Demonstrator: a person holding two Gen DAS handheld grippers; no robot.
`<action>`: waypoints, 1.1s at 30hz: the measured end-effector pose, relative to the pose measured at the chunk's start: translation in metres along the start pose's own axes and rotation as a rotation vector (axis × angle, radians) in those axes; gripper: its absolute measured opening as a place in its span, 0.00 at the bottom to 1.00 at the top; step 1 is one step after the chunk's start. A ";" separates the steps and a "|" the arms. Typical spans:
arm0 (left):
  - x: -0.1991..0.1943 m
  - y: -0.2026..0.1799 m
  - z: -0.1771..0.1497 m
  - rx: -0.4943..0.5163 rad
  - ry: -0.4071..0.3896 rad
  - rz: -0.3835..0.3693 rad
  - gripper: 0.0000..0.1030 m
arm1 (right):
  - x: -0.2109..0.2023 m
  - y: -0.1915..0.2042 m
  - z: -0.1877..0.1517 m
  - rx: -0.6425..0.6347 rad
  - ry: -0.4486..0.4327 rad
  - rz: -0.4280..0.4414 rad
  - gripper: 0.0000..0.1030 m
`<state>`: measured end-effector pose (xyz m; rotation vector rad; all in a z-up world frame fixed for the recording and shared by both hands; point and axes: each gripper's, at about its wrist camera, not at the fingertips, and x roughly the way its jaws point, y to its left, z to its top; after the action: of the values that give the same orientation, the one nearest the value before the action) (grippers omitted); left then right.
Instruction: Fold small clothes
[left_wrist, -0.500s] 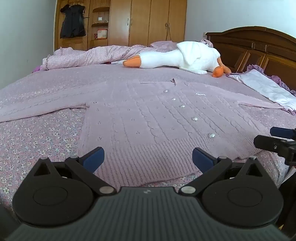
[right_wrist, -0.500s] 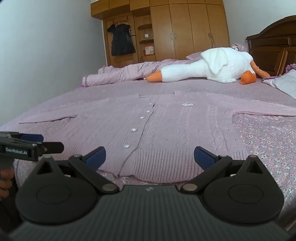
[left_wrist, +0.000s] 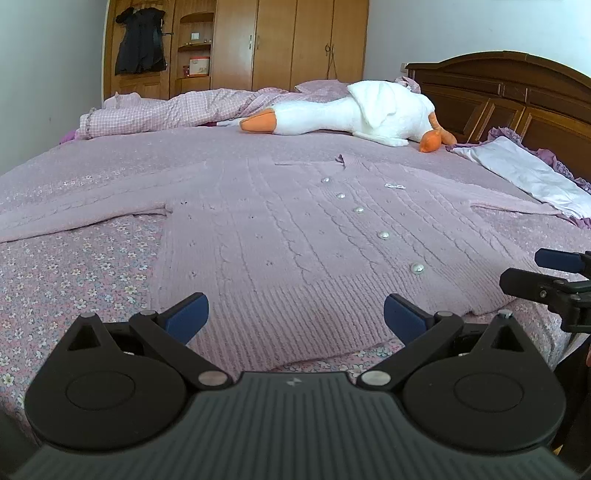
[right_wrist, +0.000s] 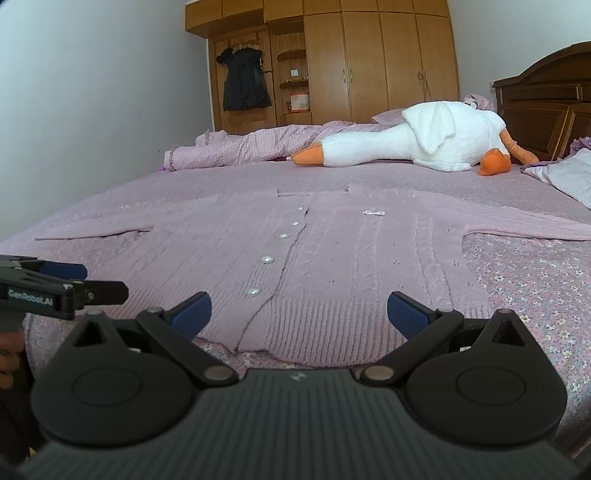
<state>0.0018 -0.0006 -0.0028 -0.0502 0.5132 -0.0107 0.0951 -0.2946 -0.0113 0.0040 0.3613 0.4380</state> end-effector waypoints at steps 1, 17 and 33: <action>0.000 0.000 0.000 0.002 0.000 0.001 1.00 | 0.000 0.001 0.000 -0.002 0.000 0.001 1.00; -0.005 -0.002 0.002 0.006 -0.010 -0.003 1.00 | 0.001 0.001 -0.001 -0.004 0.009 -0.005 1.00; -0.006 -0.002 0.002 0.010 -0.008 -0.013 1.00 | 0.002 -0.002 -0.002 0.004 0.013 -0.005 1.00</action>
<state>-0.0020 -0.0028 0.0021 -0.0440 0.5044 -0.0253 0.0966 -0.2959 -0.0142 0.0043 0.3745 0.4320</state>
